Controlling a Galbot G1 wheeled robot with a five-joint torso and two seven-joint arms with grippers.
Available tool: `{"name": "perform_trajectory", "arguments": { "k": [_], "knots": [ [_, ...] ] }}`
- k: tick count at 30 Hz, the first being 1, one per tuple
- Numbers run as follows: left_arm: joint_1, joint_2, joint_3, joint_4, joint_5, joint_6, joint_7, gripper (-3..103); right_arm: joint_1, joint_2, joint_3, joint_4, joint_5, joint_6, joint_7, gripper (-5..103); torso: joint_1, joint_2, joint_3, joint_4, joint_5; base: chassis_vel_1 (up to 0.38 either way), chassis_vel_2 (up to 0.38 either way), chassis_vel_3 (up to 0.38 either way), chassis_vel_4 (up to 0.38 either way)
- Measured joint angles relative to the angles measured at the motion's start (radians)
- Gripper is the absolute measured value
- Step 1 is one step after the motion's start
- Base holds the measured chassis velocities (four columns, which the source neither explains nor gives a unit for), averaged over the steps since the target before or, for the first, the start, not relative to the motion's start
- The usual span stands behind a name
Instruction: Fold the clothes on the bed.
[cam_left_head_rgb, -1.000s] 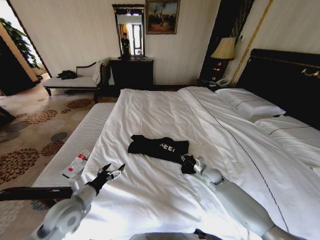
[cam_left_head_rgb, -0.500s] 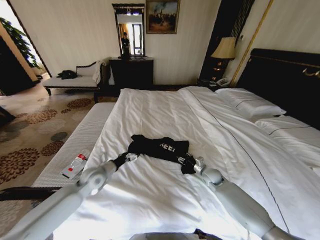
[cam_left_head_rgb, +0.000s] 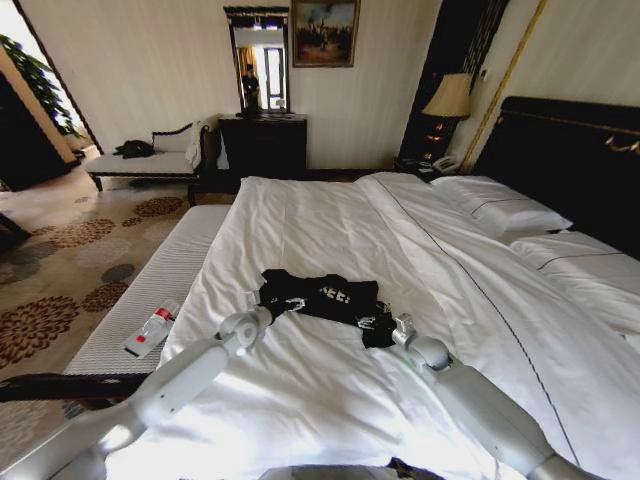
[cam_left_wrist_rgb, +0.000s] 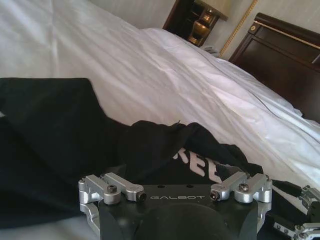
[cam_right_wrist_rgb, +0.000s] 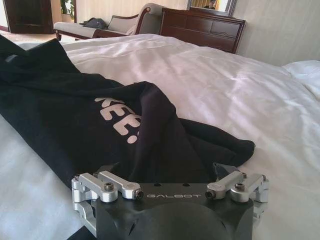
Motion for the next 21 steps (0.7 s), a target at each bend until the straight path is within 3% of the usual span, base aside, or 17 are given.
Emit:
{"name": "perform_trajectory", "arguments": {
  "k": [13,21],
  "knots": [
    [0.027,0.029,-0.032,-0.003,0.014,-0.007,0.009,100,-0.005,-0.001,0.005,0.003,0.0,-0.005,0.001,100,0.0,0.0,0.0,0.0003,-0.0002,0.0,0.0,0.0,0.0],
    [-0.003,-0.021,-0.018,0.055,0.014,-0.008,0.01,99,-0.002,-0.004,0.005,0.007,0.002,-0.005,0.001,100,0.0,0.0,0.0,0.0,-0.0002,0.0,0.0,0.0,0.0]
  ]
}}
